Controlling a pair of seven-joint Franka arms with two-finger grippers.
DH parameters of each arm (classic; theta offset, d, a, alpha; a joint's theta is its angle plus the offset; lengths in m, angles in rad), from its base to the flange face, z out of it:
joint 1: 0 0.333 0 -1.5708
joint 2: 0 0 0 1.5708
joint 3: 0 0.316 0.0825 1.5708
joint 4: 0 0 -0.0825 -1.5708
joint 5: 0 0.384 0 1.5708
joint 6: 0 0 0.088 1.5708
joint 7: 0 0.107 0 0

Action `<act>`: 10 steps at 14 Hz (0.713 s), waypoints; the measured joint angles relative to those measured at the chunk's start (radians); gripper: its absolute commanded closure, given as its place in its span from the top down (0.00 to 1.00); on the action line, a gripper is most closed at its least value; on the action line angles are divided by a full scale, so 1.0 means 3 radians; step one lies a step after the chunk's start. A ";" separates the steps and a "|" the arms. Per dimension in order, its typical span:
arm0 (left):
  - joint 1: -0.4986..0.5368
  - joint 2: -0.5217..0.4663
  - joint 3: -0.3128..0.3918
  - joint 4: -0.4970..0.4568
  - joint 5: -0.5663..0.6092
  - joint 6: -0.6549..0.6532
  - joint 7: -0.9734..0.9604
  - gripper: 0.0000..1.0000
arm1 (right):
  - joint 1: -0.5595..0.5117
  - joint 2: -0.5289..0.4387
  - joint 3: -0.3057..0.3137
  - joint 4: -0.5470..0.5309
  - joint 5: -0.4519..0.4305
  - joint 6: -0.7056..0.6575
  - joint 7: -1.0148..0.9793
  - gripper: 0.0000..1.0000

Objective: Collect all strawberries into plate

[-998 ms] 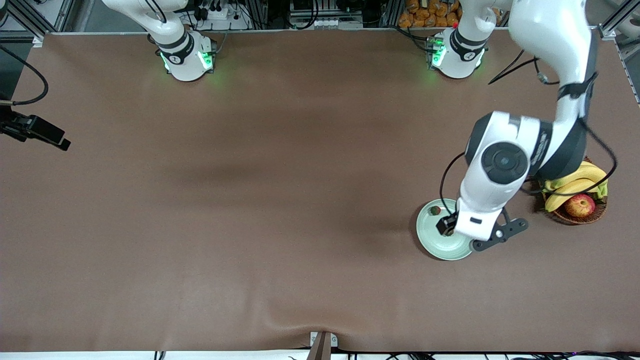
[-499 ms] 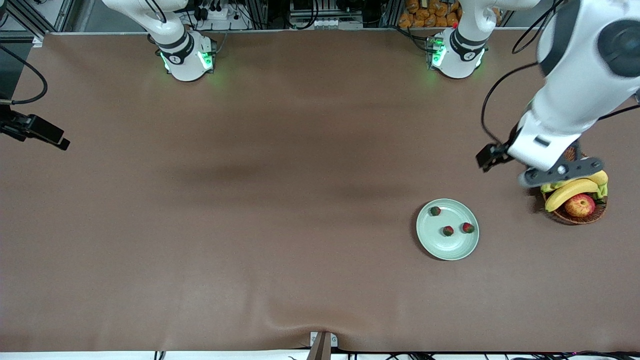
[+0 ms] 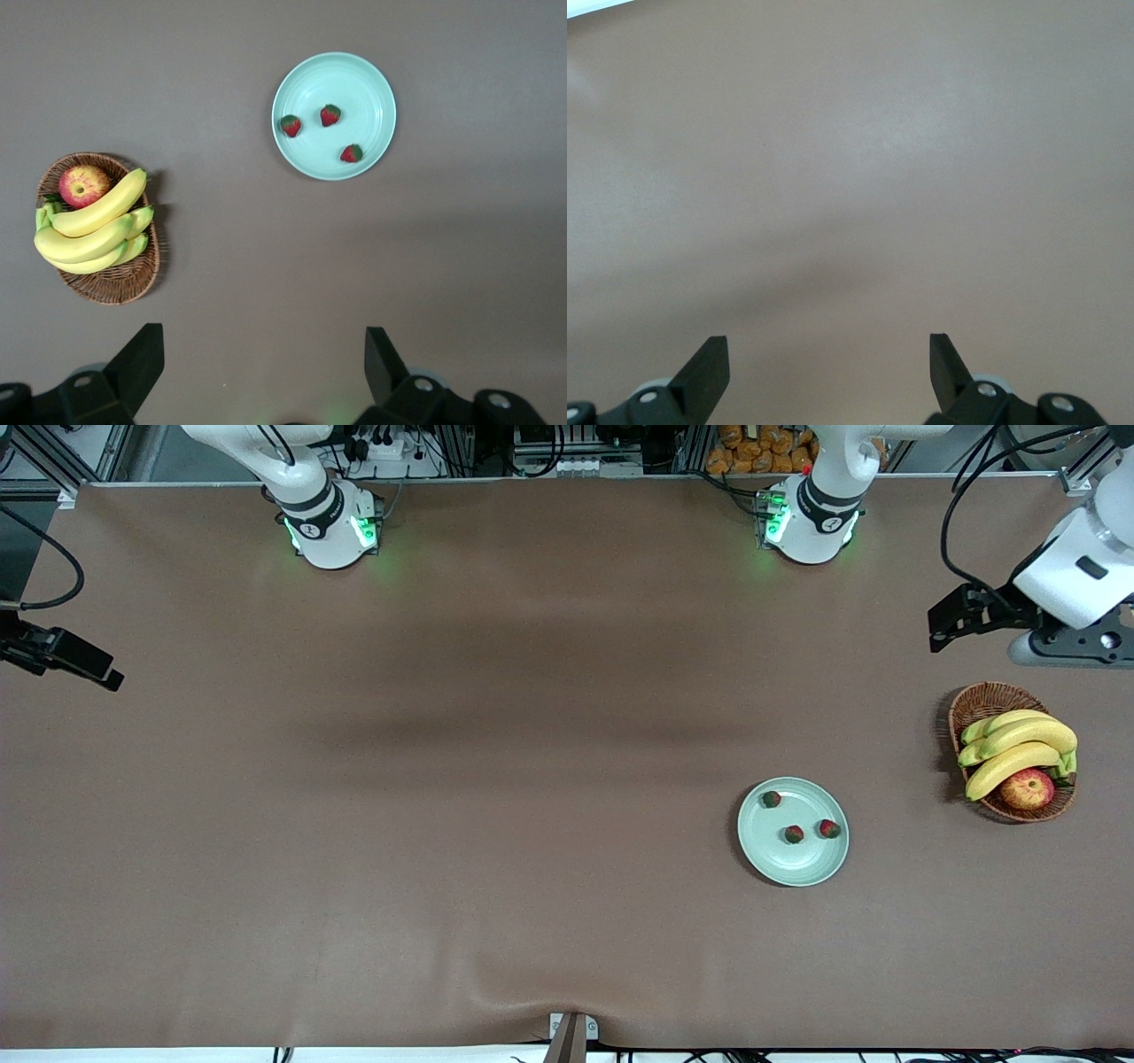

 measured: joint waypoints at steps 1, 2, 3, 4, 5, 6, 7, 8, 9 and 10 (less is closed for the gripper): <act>0.0021 -0.0011 0.0000 0.0010 0.0000 -0.0037 0.0040 1.00 | 0.0000 0.0000 0.0000 0.0000 0.0000 0.0000 0.0000 1.00; 0.0035 -0.0015 0.0000 0.0034 0.0000 -0.0072 0.0049 1.00 | 0.0000 0.0000 0.0000 0.0000 0.0000 -0.0001 0.0000 1.00; 0.0043 -0.0018 0.0000 0.0060 0.0000 -0.0092 0.0051 1.00 | 0.0000 0.0000 0.0000 0.0000 0.0000 -0.0001 0.0000 1.00; 0.0048 -0.0018 0.0000 0.0080 0.0000 -0.0102 0.0051 1.00 | 0.0000 0.0000 0.0000 0.0000 0.0000 -0.0002 0.0000 1.00; 0.0049 -0.0018 0.0000 0.0093 0.0000 -0.0105 0.0051 1.00 | 0.0000 0.0000 0.0000 0.0000 0.0000 -0.0002 0.0000 1.00; 0.0049 -0.0018 0.0000 0.0102 -0.0001 -0.0105 0.0051 1.00 | 0.0000 0.0000 0.0000 0.0000 0.0000 -0.0002 0.0000 1.00; 0.0049 -0.0018 0.0000 0.0110 -0.0002 -0.0105 0.0051 1.00 | 0.0000 0.0000 0.0000 0.0000 0.0000 -0.0003 0.0000 1.00; 0.0051 -0.0018 0.0000 0.0114 -0.0003 -0.0105 0.0051 1.00 | 0.0000 0.0000 0.0000 0.0000 0.0000 -0.0003 0.0000 1.00; 0.0054 -0.0018 0.0001 0.0116 -0.0004 -0.0105 0.0051 1.00 | 0.0000 0.0000 0.0000 0.0000 0.0000 -0.0003 0.0000 1.00; 0.0057 -0.0018 0.0003 0.0116 -0.0005 -0.0105 0.0051 1.00 | 0.0000 0.0000 0.0000 0.0000 0.0000 -0.0005 0.0000 1.00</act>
